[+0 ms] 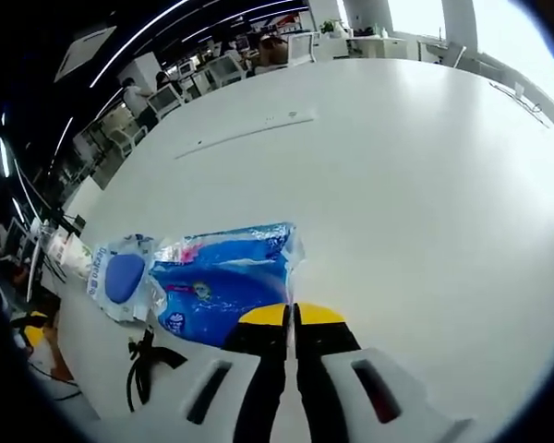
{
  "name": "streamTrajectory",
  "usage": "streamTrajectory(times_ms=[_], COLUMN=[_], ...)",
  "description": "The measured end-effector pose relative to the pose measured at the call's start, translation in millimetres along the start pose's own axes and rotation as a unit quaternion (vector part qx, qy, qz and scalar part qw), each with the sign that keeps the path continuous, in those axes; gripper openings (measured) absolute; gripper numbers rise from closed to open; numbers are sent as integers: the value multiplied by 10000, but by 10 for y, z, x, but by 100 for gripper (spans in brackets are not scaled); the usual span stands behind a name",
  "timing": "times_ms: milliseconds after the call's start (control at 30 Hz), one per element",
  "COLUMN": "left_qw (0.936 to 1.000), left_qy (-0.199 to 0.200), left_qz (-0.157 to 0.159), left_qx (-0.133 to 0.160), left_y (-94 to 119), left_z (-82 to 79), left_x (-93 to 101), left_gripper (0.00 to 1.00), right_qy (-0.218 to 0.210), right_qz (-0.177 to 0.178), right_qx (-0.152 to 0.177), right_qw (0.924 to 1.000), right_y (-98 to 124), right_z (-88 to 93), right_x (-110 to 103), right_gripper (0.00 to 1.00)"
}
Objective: Arrange the tabletop items into an orderly group along one side of the table until the central work area is clear of visible clutter.
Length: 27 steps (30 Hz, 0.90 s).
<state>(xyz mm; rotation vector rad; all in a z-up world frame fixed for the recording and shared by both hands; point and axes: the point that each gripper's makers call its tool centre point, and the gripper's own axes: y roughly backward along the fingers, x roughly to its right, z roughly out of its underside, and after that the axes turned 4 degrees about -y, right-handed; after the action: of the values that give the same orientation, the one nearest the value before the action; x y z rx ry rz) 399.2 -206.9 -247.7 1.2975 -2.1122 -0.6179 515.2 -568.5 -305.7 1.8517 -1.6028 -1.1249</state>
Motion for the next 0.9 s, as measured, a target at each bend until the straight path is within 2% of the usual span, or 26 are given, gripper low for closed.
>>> streamTrajectory(times_ms=[133,267,467,567,800,900], left_qw=[10000,10000,10000,9999,9998,9998], left_qy=[-21,-27,-59,-88,-163,-185], left_qz=[15,16,25,45,65,59], left_qx=[10,28,59,78,105,105], left_y=[9,25,41,48,71,85], left_z=[-17,-26,-54,-71,-85,-77], left_x=[8,7,2,6,-1,-11], left_gripper=[29,29,29,30,30,30], right_qy=[-21,-19,-1,175,403,859], right_qz=[10,33,-48,-146,-493,-732], right_qx=[-3,-32,28,-43,43,79], right_qw=[10000,10000,10000,9997,9980,9936], right_y=[42,107,183,203,173,156], right_z=[8,28,6,26,1,8], right_x=[-9,-13,-43,-91,-160,-251], right_gripper=[2,9,10,13,17,21])
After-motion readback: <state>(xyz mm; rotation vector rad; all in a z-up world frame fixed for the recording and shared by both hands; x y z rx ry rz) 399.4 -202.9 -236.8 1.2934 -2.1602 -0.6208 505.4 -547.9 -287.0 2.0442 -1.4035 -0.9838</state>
